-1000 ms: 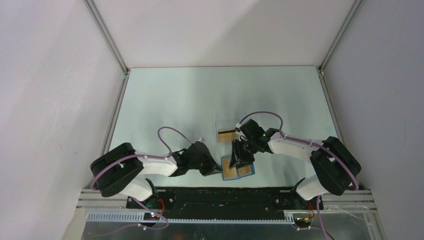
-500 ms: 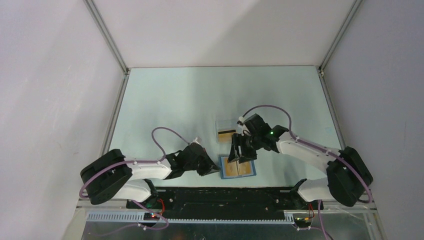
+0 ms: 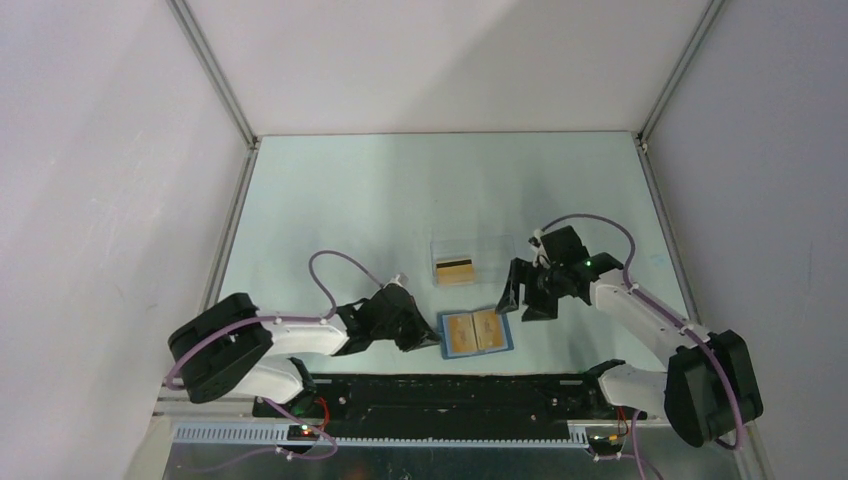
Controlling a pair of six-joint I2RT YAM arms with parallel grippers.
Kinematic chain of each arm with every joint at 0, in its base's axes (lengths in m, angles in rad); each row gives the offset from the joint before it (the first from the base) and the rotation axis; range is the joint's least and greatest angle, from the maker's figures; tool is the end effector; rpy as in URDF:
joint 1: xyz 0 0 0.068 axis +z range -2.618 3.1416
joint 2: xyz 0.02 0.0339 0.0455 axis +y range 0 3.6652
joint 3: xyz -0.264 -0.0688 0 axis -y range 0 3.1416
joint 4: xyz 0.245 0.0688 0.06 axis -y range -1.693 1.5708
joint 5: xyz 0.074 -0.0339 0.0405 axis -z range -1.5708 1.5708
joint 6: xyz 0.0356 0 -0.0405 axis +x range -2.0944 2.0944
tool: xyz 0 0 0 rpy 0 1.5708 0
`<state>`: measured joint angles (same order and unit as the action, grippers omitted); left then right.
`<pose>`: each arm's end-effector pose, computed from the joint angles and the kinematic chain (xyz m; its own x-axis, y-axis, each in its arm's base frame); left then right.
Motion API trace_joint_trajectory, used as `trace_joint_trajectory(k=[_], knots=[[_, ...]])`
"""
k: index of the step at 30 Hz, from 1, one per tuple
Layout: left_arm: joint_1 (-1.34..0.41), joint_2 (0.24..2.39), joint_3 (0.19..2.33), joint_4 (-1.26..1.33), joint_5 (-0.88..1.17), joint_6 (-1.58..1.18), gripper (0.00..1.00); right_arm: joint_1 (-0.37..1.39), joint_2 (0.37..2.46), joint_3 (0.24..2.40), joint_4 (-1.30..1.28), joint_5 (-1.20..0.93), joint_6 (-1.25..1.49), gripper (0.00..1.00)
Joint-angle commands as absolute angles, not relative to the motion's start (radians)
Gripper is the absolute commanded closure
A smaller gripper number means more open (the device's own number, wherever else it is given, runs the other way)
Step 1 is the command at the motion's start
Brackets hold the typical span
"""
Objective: Put the credit cards into the card holder
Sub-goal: Close the card holder at the center of the board.
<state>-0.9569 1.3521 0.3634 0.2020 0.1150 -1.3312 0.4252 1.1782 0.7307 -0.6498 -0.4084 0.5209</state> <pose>0.1261 -0.1861 0.1221 -0.9310 -0.3542 -0.0887 -0.1924 0.6823 -0.7053 0.1895 0.1014 0.2106 -0.9737 0.0605 -0.2196 -0.0680 0.8431 0.5335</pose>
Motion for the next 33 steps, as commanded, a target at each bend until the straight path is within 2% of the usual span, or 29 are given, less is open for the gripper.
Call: trace_joint_trajectory(k=[1,8,15,19,24,29,33], knots=[[-0.958,1.391,0.421,0.204,0.138,-1.284,1.0,0.374,1.199,0.66,-0.618,-0.462,0.487,0.25],[-0.957,1.459,0.428,0.151,0.124,-1.297,1.0,0.345,1.312,0.606,-0.49,-0.51,0.498,0.22],[-0.957,1.503,0.435,0.137,0.132,-1.301,1.0,0.345,1.399,0.585,-0.374,-0.628,0.506,0.26],[-0.957,1.508,0.444,0.134,0.137,-1.293,1.0,0.347,1.4,0.584,-0.355,-0.682,0.508,0.34],[-0.958,1.515,0.451,0.135,0.14,-1.286,1.0,0.348,1.308,0.584,-0.369,-0.741,0.512,0.47],[-0.959,1.514,0.457,0.135,0.142,-1.278,1.0,0.368,1.207,0.583,-0.363,-0.788,0.537,0.53],[-0.96,1.515,0.462,0.135,0.144,-1.269,1.0,0.416,1.222,0.584,-0.313,-0.816,0.563,0.55]])
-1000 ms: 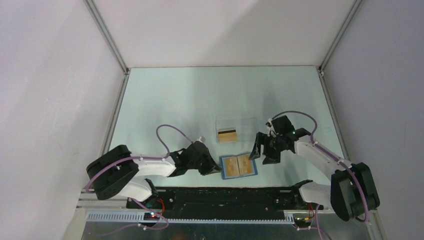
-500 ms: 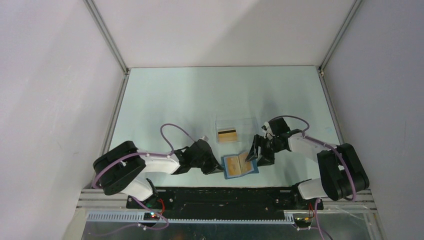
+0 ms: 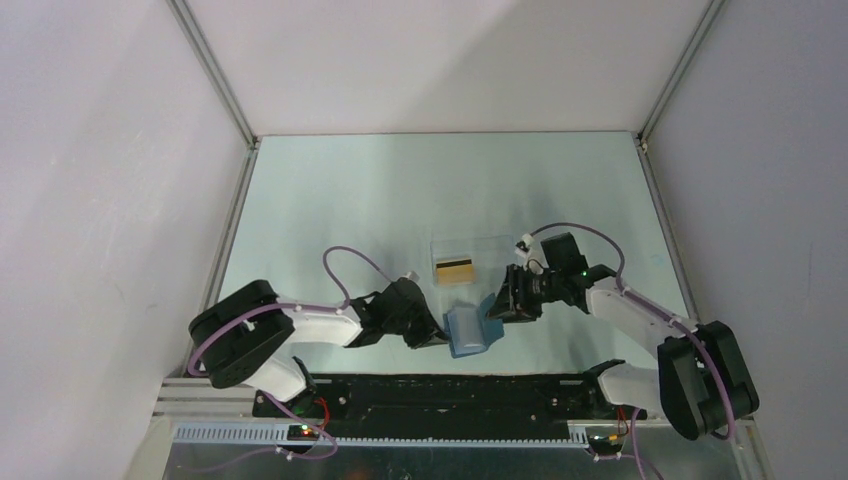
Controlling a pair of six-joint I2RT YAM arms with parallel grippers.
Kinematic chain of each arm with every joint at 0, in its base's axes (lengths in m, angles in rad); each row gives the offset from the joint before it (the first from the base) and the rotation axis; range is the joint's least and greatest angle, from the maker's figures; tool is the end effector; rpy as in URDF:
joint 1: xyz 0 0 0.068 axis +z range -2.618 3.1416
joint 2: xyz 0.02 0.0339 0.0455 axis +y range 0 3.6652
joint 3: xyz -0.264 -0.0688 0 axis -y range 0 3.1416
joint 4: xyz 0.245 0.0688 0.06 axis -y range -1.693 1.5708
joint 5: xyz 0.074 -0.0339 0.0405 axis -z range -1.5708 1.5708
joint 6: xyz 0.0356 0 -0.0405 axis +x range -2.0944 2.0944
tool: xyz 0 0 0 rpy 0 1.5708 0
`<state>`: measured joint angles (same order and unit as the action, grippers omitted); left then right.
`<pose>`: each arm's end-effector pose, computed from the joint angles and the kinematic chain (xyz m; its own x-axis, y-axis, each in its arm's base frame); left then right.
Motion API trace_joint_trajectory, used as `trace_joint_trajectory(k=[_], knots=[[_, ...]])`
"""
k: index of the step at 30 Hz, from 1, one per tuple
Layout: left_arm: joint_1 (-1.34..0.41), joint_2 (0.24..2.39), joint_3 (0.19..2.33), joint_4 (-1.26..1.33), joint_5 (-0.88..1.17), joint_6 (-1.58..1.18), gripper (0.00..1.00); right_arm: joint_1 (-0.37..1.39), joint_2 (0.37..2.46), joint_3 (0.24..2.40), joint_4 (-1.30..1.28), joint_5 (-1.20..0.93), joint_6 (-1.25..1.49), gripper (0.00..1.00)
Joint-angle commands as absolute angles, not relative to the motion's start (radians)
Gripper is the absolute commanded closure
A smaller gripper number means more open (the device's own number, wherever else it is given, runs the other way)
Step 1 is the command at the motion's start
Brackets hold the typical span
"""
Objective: Put the credit cards into the card holder
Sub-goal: Close the card holder at the center of the board.
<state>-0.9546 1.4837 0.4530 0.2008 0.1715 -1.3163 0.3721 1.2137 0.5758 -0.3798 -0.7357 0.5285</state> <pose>0.1384 -0.2060 0.1167 -0.9500 -0.3085 -0.0481 -0.1935 0.7025 -0.6849 0.1897 0.0997 0.1777 -0.9860 0.0164 -0.1657 -0.1167 0.6417 0.7580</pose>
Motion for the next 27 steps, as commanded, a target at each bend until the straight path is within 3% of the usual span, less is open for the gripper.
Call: trace_joint_trajectory(k=[1,13,18,23,27], knots=[[-0.959,1.516,0.463,0.135,0.146,-1.269,1.0,0.425,1.231,0.584,-0.298,-0.816,0.57,0.55],[-0.959,1.499,0.468,0.13,0.153,-1.257,1.0,0.638,1.472,0.585,-0.11,-0.737,0.638,0.54],[-0.96,1.472,0.468,0.128,0.146,-1.25,1.0,0.682,1.512,0.606,-0.102,-0.712,0.658,0.39],[-0.96,1.374,0.462,0.091,0.107,-1.241,0.85,0.686,1.439,0.645,-0.204,-0.652,0.622,0.23],[-0.959,1.275,0.459,0.017,0.059,-1.242,0.75,0.665,1.341,0.659,-0.267,-0.642,0.616,0.2]])
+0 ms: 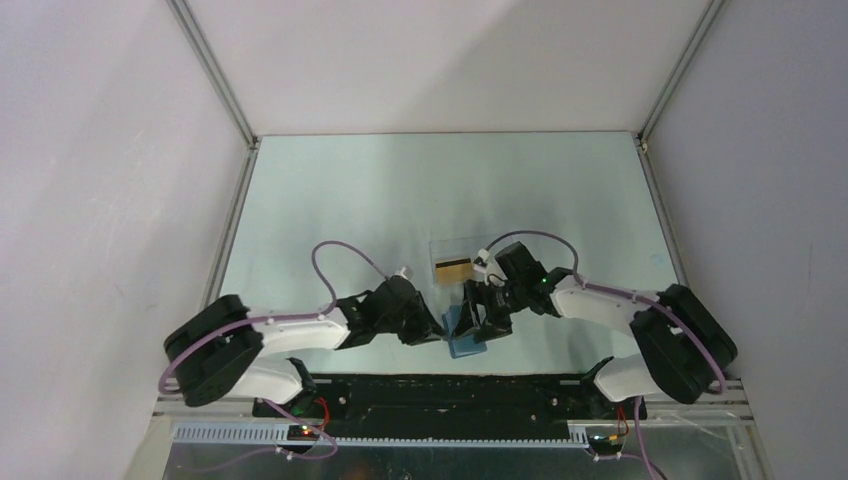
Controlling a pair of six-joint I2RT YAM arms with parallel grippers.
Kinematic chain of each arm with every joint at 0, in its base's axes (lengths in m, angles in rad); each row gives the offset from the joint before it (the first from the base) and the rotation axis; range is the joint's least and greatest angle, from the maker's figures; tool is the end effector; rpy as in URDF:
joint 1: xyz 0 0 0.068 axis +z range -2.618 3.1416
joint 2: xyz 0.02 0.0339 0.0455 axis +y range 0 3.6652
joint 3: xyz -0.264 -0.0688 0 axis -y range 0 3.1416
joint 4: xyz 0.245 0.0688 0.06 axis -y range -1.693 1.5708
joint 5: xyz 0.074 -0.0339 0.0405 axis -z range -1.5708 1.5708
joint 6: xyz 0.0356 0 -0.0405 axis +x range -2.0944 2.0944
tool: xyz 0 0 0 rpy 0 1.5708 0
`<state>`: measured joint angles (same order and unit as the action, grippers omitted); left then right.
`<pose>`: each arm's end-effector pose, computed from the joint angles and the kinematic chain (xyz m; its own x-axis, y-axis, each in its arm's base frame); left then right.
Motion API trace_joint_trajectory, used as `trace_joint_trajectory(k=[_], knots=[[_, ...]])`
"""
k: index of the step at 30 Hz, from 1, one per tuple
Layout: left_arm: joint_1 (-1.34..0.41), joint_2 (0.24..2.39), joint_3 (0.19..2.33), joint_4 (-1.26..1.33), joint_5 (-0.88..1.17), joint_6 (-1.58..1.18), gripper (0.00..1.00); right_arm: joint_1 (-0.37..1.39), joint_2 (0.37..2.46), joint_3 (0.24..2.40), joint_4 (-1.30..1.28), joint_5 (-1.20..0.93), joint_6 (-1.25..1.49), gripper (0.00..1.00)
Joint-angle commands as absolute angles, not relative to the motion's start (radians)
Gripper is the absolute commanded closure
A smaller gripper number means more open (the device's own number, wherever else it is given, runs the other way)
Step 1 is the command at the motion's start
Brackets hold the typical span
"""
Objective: Put the credit cards into the card holder
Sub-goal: Close the card holder at the center of the board.
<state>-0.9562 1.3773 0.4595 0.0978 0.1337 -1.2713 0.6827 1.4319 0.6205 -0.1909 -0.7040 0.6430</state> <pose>0.1347 -0.1991 0.1345 -0.9482 -0.2988 -0.1082 -0.1485 0.7174 -0.6806 0.1795 0.1757 0.1534 -0.9737 -0.2027 -0.1038 -0.2092 0.6161 0.7593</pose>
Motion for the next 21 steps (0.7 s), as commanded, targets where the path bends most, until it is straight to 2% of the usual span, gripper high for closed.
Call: trace_joint_trajectory(k=[1,4,7,11,21], knots=[[-0.958,1.241,0.459,-0.008,0.052,-1.242,0.72,0.651,1.312,0.66,-0.279,-0.645,0.618,0.2],[-0.949,1.181,0.448,-0.07,0.028,-1.246,0.66,0.618,1.268,0.661,-0.324,-0.64,0.612,0.21],[-0.933,1.129,0.426,-0.072,0.035,-1.247,0.56,0.576,1.254,0.66,-0.374,-0.607,0.575,0.23],[-0.905,1.115,0.405,-0.037,0.087,-1.235,0.45,0.539,1.283,0.657,-0.435,-0.549,0.513,0.31],[-0.87,1.275,0.362,0.25,0.235,-1.253,0.38,0.536,1.355,0.652,-0.313,-0.621,0.529,0.53]])
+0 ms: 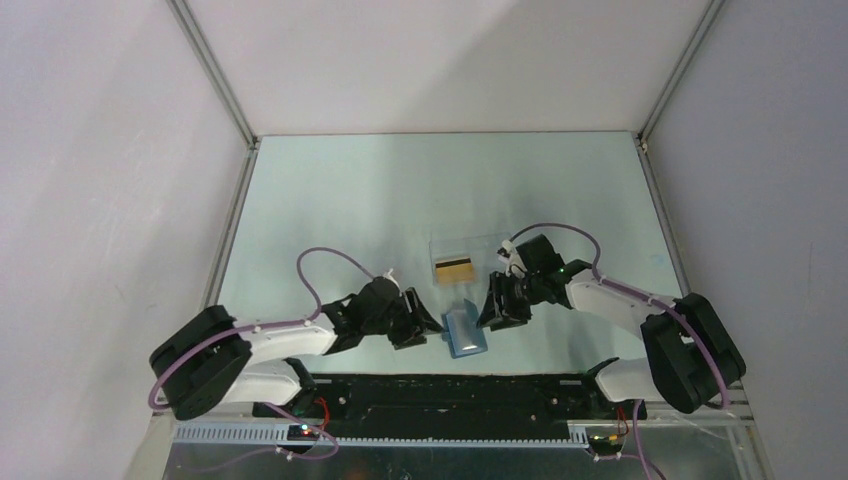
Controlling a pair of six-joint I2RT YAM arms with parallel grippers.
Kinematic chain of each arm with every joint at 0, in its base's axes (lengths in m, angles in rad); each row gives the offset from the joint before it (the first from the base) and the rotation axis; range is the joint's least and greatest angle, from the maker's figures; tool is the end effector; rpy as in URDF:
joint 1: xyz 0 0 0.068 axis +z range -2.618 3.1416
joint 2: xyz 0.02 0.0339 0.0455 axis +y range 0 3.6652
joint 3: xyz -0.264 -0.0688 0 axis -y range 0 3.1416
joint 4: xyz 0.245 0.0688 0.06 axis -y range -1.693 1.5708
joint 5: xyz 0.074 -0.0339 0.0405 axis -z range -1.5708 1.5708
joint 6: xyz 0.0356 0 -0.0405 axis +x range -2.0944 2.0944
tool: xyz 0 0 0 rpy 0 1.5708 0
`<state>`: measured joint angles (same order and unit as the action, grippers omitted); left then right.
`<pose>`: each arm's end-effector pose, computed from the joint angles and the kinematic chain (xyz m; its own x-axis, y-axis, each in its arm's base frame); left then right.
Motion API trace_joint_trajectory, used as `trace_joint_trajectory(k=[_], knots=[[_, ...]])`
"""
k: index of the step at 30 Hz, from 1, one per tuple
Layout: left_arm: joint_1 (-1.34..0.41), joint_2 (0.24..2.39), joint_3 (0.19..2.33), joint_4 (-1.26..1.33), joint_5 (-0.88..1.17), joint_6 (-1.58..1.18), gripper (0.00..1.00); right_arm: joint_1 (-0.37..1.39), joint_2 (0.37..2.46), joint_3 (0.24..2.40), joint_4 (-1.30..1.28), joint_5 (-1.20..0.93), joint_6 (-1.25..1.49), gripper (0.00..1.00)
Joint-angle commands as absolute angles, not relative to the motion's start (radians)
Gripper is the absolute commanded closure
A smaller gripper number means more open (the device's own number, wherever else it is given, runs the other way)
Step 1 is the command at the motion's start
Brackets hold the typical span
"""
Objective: Put the credit cards into the card holder
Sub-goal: Close the card holder at the center of the board.
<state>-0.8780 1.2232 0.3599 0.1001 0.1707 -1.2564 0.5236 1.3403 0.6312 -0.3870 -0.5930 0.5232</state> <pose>0.1319 -0.1683 0.1391 -0.9322 -0.3442 -0.1118 -0.1611 0.6712 -0.7235 0.1910 0.1332 0.1644 -0.9849 -0.0902 -0.1476 -0.1659 0.7337 0.6589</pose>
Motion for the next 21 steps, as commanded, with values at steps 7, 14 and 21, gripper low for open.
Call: trace_joint_trajectory(k=[7,14,21], knots=[[-0.87,1.358,0.379,0.267,0.199,-1.258,0.47,0.598,1.424,0.655,-0.286,-0.561,0.537,0.67],[-0.871,1.379,0.382,0.266,0.198,-1.25,0.51,0.672,1.508,0.663,-0.284,-0.436,0.543,0.74],[-0.869,1.35,0.379,0.276,0.188,-1.252,0.38,0.738,1.562,0.716,-0.355,-0.313,0.528,0.74]])
